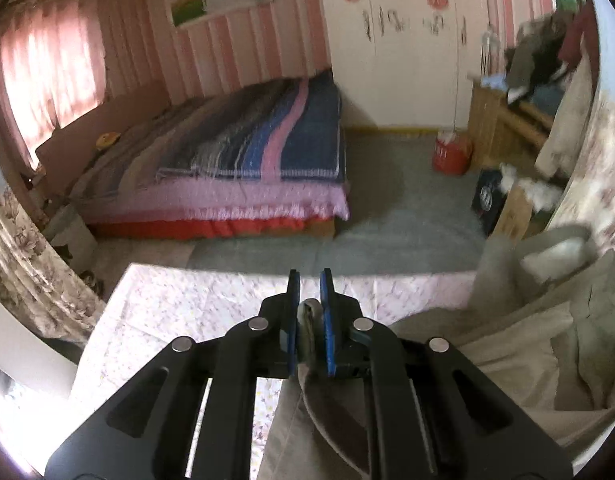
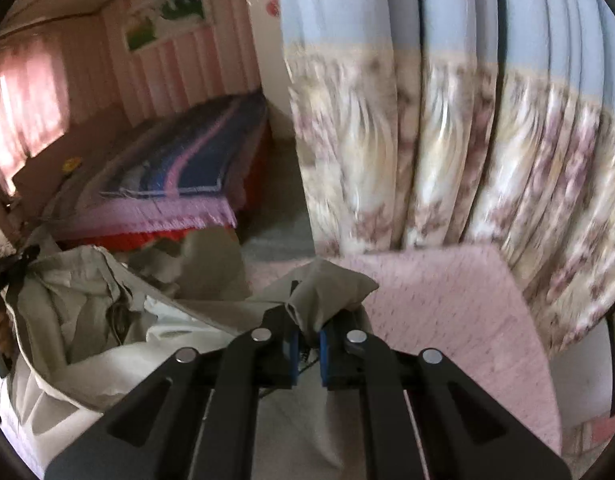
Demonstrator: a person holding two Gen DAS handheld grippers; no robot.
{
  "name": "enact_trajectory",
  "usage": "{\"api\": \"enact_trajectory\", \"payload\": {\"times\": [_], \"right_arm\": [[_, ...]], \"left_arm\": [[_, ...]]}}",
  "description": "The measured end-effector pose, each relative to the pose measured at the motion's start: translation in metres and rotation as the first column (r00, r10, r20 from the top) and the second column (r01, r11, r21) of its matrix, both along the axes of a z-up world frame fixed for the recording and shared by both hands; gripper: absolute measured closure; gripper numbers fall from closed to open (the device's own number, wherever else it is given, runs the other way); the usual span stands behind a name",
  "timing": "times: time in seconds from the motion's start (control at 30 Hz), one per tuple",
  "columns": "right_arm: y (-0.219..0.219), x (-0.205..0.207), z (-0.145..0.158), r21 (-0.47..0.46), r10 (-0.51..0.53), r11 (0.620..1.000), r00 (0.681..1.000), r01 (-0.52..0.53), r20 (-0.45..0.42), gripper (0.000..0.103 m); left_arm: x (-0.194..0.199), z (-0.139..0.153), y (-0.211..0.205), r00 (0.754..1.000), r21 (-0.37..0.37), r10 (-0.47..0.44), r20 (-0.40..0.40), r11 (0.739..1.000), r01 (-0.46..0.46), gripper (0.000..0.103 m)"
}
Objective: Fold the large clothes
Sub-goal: 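Lift the hem with both grippers and fold it up over the collar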
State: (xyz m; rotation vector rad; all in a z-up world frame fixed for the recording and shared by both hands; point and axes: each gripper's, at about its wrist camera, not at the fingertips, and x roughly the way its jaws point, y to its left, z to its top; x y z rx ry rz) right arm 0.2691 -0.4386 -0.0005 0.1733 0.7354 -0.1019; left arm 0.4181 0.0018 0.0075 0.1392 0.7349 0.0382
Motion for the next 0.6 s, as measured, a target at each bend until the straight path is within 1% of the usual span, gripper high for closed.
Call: {"api": "enact_trajectory", "payload": {"times": [0.03,0.07,0.1,0.13,0.17,0.2,0.23,0.27,0.33,0.4,0.47,0.5,0.6], "right_arm": [[-0.002,0.004,-0.007,0.020,-0.009,1.000,1.000,0.009,-0.019,0.093],[-0.003,0.005,-0.010,0.038,-0.008,0.999,1.000,0.009,-0.030,0.089],[-0.005,0.008,-0.014,0.068,-0.001,0.998,0.999,0.005,-0.049,0.080],[-0.004,0.007,-0.014,0.072,0.007,0.997,0.999,-0.003,-0.053,0.070],[-0.003,0.004,-0.010,0.063,0.020,0.998,0.999,-0.018,-0.043,0.066],[-0.002,0.001,-0.006,0.060,0.028,0.998,0.999,-0.026,-0.031,0.052],[-0.001,-0.004,0.001,0.052,0.029,0.998,0.999,-0.028,-0.014,0.028],[-0.001,-0.010,0.009,0.038,0.022,0.999,1.000,-0.022,0.005,0.022],[0.000,-0.027,0.034,0.013,0.007,1.000,0.997,-0.008,0.080,0.021],[0.001,-0.046,0.051,0.033,0.016,0.999,0.994,-0.019,0.106,0.021],[0.011,-0.064,0.058,0.035,0.047,0.998,0.996,-0.050,0.081,0.021],[0.017,-0.070,0.058,0.031,0.066,0.997,0.996,-0.068,0.062,0.021],[0.046,-0.089,0.046,0.013,0.153,0.988,0.988,-0.153,0.019,0.021]], "left_arm": [[0.004,-0.005,0.001,1.000,-0.007,0.000,-0.014,1.000,0.000,0.082],[0.006,-0.007,0.004,1.000,-0.016,0.004,-0.023,1.000,-0.005,0.078],[0.005,-0.005,0.012,1.000,-0.043,0.007,-0.027,0.999,-0.008,0.072],[0.004,-0.001,0.016,1.000,-0.067,0.002,-0.027,0.998,-0.004,0.052],[0.001,0.005,0.023,1.000,-0.085,0.002,-0.016,0.996,-0.003,0.036],[-0.005,0.015,0.031,1.000,-0.096,0.006,0.010,0.995,-0.005,0.034],[-0.011,0.023,0.035,1.000,-0.097,0.003,0.028,0.995,-0.001,0.032],[-0.019,0.034,0.039,0.999,-0.089,-0.005,0.037,0.996,0.009,0.031],[-0.034,0.047,0.043,0.999,-0.086,-0.007,0.054,0.996,0.012,0.030],[-0.054,0.056,0.043,0.997,-0.097,-0.045,0.069,0.994,0.051,0.030],[-0.081,0.057,0.034,0.995,-0.073,-0.077,0.069,0.994,0.083,0.030],[-0.093,0.056,0.029,0.993,-0.078,-0.106,0.060,0.991,0.110,0.030],[-0.124,0.040,-0.001,0.981,-0.072,-0.196,0.016,0.978,0.196,0.029]]}}
